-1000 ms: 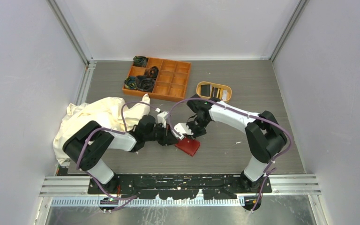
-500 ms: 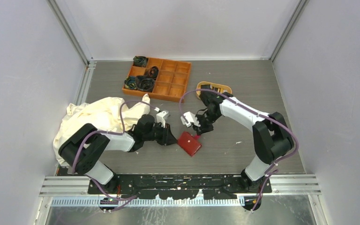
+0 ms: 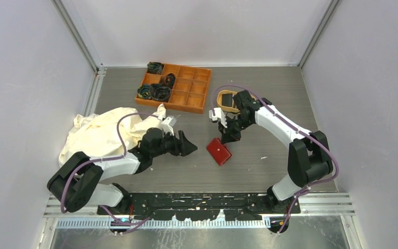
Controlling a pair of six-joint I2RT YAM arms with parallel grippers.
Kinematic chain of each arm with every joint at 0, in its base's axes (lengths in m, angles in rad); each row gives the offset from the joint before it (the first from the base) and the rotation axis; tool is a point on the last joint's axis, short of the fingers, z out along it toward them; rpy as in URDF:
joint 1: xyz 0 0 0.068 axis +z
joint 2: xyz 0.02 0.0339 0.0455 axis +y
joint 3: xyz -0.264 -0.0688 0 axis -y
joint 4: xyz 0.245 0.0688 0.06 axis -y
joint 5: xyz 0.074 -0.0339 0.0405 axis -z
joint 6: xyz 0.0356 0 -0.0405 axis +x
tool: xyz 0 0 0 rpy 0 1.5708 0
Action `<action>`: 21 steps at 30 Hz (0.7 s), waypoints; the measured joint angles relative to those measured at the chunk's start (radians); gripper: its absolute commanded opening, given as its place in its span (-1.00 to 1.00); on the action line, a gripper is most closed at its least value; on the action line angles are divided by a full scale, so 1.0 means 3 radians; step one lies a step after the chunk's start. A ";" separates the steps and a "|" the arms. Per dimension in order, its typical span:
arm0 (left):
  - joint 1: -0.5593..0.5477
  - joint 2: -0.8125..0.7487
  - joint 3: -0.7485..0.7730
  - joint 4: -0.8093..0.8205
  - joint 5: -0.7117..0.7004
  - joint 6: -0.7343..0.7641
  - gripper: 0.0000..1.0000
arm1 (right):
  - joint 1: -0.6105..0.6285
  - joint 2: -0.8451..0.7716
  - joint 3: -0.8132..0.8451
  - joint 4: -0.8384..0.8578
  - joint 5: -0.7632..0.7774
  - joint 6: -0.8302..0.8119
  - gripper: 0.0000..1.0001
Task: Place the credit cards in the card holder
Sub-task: Open the card holder at the center of the board.
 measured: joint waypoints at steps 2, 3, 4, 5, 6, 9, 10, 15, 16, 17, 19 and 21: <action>-0.0046 0.0000 -0.0098 0.0093 -0.0102 -0.0237 0.38 | -0.0011 -0.0017 0.0000 0.0001 -0.0079 0.0114 -0.98; -0.0080 0.0000 -0.0132 0.0120 -0.0163 -0.0333 0.38 | -0.0013 -0.0034 0.0000 0.0004 -0.0127 0.0191 -0.98; -0.0148 0.0000 -0.0167 0.0141 -0.0259 -0.0445 0.39 | -0.0013 -0.0057 0.0000 0.0009 -0.0161 0.0256 -0.98; -0.0207 0.0001 -0.0179 0.0146 -0.0322 -0.0523 0.39 | -0.0013 -0.0074 0.0000 0.0018 -0.0189 0.0308 -0.98; -0.0292 0.0004 -0.0182 0.0150 -0.0407 -0.0608 0.40 | -0.0013 -0.0100 0.0000 0.0033 -0.0220 0.0370 -0.98; -0.0519 0.0041 -0.0181 0.0226 -0.0637 -0.0824 0.41 | -0.0013 -0.0156 0.0000 0.0071 -0.0306 0.0516 -0.98; -0.0572 0.0069 -0.0177 0.0247 -0.0692 -0.0877 0.41 | -0.0013 -0.0164 0.0000 0.0080 -0.0327 0.0552 -0.98; -0.0657 0.0254 -0.0136 0.0286 -0.0837 -0.1039 0.42 | -0.0013 -0.0164 0.0000 0.0116 -0.0337 0.0660 -0.98; -0.0659 0.0300 -0.0117 0.0287 -0.0861 -0.1054 0.42 | -0.0013 -0.0164 0.0000 0.0128 -0.0320 0.0670 -0.98; -0.0661 0.0329 -0.0102 0.0287 -0.0875 -0.1062 0.42 | -0.0013 -0.0164 0.0000 0.0134 -0.0309 0.0680 -0.98; -0.0662 0.0370 -0.0069 0.0261 -0.0907 -0.1068 0.37 | -0.0013 -0.0164 0.0000 0.0139 -0.0285 0.0687 -0.98; -0.0662 0.0376 -0.0031 0.0198 -0.0966 -0.1053 0.25 | -0.0013 -0.0164 0.0000 0.0139 -0.0272 0.0692 -0.98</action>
